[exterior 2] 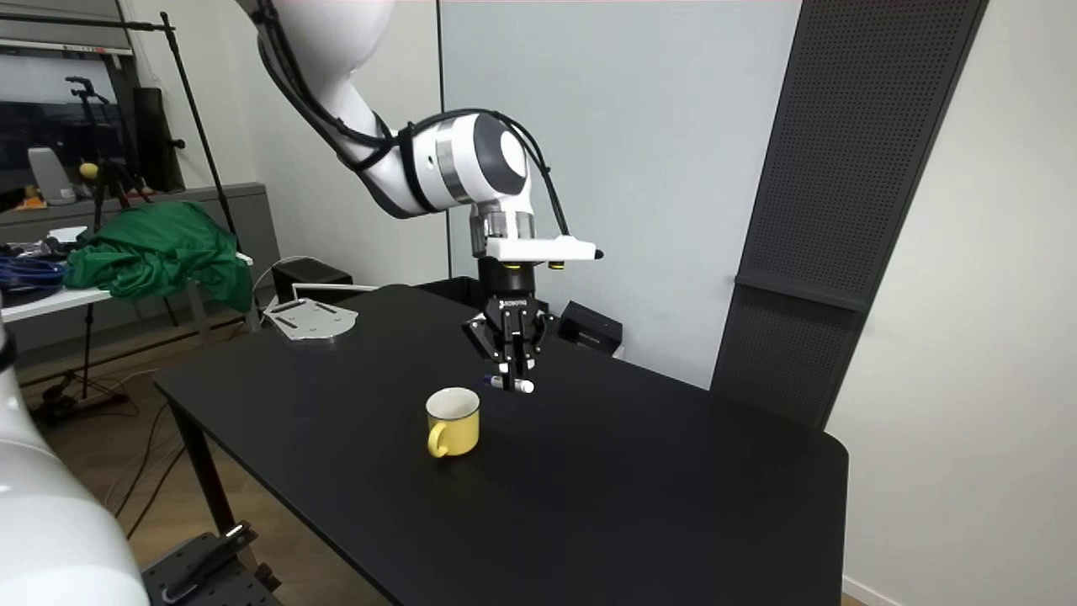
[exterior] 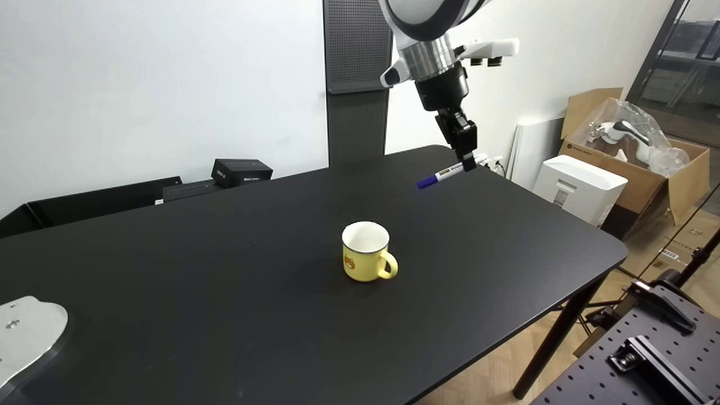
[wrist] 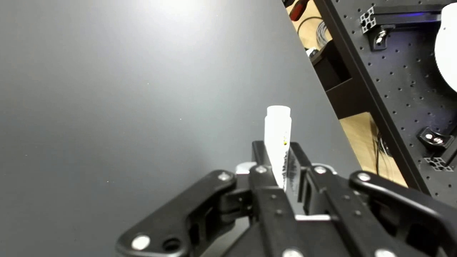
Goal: Put the marker in the cup
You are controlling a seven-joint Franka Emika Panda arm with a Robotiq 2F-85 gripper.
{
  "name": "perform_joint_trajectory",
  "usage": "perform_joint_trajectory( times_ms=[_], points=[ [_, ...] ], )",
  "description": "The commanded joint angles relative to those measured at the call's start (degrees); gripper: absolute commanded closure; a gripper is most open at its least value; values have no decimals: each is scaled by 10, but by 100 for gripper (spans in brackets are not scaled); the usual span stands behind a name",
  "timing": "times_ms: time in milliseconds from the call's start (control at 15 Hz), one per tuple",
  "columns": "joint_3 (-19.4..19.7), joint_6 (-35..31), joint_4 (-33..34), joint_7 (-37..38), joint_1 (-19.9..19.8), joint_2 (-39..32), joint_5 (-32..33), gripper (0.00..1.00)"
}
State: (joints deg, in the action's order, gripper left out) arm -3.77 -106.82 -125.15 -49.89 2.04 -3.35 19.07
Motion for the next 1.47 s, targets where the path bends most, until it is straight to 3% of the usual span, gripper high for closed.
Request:
perform_joint_trajectory(
  times_ms=[0, 867, 1400],
  points=[
    [-18, 60, 55, 48, 27, -51, 21, 96],
    [-47, 49, 140, 52, 70, -181, 61, 96],
    [-54, 39, 170, 67, 95, -220, 96, 96]
  ],
)
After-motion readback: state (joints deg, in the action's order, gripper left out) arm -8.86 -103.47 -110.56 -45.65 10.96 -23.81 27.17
